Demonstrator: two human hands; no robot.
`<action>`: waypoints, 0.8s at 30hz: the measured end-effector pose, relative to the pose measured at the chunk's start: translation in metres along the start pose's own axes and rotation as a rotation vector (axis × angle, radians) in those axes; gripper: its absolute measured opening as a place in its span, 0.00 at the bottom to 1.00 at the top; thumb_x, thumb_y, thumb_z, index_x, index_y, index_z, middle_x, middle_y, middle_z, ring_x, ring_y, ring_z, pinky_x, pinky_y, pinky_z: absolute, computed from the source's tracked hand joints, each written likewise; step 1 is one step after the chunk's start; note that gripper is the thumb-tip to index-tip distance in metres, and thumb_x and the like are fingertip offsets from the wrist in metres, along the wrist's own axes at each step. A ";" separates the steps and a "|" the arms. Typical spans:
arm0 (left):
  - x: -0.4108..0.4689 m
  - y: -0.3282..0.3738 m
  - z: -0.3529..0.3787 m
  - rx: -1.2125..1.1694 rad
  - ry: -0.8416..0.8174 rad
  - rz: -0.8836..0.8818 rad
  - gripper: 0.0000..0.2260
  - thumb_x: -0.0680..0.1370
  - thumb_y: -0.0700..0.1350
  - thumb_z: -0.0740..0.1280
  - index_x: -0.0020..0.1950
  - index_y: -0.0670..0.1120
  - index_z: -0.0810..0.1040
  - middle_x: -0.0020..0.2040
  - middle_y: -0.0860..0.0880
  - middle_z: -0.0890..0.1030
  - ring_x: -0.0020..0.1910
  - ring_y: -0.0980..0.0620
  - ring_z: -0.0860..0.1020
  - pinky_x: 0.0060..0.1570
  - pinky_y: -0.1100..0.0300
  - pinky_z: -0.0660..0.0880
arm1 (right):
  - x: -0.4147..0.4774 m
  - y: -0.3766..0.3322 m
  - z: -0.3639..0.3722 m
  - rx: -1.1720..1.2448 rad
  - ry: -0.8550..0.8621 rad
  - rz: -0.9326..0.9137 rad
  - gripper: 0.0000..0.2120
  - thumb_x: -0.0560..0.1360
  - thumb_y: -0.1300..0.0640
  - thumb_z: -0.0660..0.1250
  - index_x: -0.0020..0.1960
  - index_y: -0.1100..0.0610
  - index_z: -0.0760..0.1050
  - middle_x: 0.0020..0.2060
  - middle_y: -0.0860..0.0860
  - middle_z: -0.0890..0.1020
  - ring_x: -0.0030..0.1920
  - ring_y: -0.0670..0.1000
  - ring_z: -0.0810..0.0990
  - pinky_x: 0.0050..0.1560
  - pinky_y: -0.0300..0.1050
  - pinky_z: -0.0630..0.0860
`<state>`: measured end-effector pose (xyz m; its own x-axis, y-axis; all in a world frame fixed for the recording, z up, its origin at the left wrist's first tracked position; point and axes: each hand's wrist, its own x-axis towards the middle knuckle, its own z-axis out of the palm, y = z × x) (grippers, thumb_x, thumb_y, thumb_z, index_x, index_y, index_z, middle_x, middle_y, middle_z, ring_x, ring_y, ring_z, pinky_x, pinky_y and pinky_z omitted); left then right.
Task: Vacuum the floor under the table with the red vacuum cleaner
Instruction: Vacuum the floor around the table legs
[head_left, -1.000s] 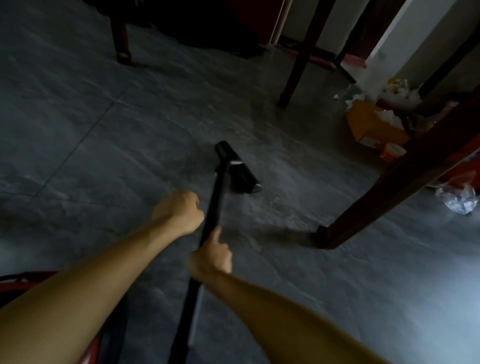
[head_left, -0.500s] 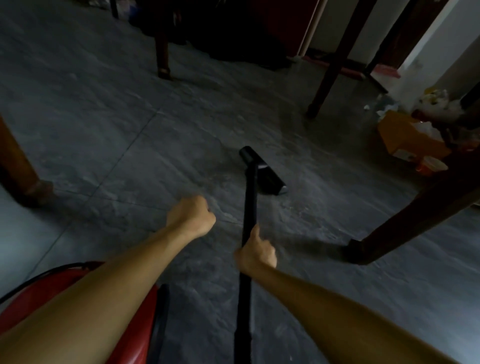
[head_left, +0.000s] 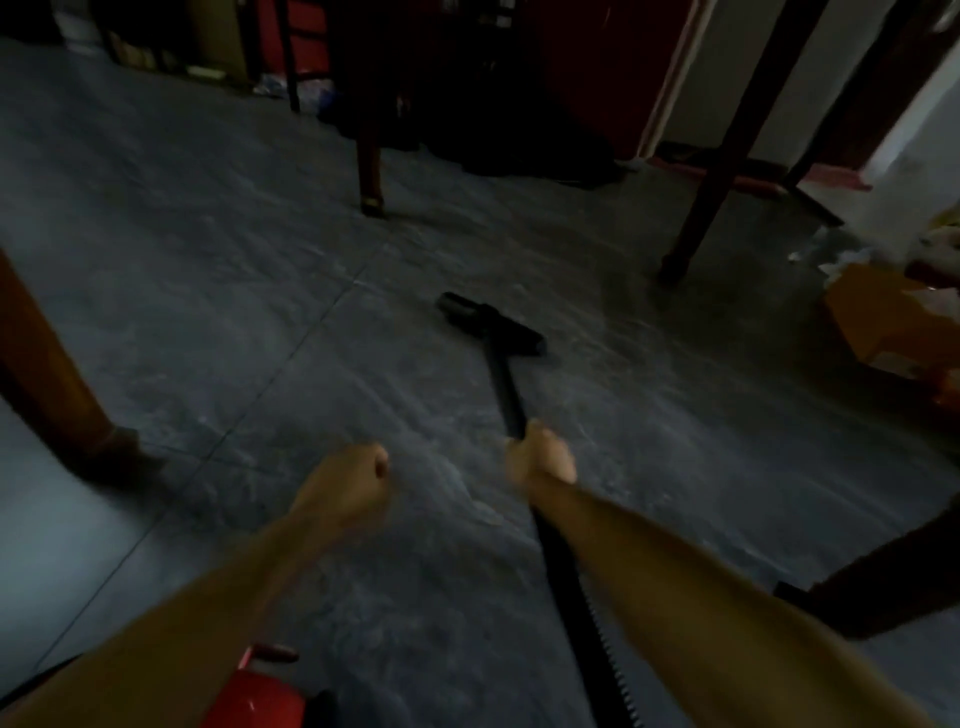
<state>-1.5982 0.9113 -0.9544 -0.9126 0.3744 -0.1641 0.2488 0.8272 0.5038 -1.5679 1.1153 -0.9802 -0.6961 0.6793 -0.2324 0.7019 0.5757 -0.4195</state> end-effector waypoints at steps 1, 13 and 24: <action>0.003 -0.005 -0.003 -0.003 -0.008 -0.012 0.12 0.76 0.46 0.56 0.43 0.43 0.76 0.52 0.38 0.80 0.53 0.40 0.78 0.47 0.55 0.70 | 0.020 -0.005 -0.009 -0.003 -0.002 0.004 0.21 0.80 0.50 0.61 0.69 0.58 0.69 0.65 0.58 0.76 0.65 0.59 0.75 0.61 0.49 0.71; 0.008 -0.071 -0.012 0.013 0.119 -0.261 0.09 0.79 0.47 0.57 0.53 0.45 0.74 0.48 0.44 0.80 0.41 0.50 0.78 0.36 0.58 0.72 | 0.016 -0.172 0.096 0.126 -0.451 -0.399 0.27 0.78 0.53 0.62 0.75 0.56 0.62 0.69 0.57 0.71 0.66 0.59 0.73 0.64 0.51 0.72; 0.014 -0.054 -0.026 -0.124 0.146 -0.309 0.15 0.81 0.47 0.55 0.64 0.44 0.70 0.62 0.42 0.77 0.58 0.47 0.76 0.51 0.58 0.71 | 0.081 -0.154 0.082 0.136 -0.160 -0.140 0.22 0.78 0.53 0.61 0.70 0.61 0.66 0.65 0.61 0.74 0.64 0.62 0.75 0.63 0.54 0.73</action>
<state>-1.6324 0.8608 -0.9621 -0.9774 0.0433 -0.2067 -0.0794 0.8315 0.5498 -1.7448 1.0445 -1.0061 -0.8080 0.5099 -0.2952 0.5774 0.5855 -0.5691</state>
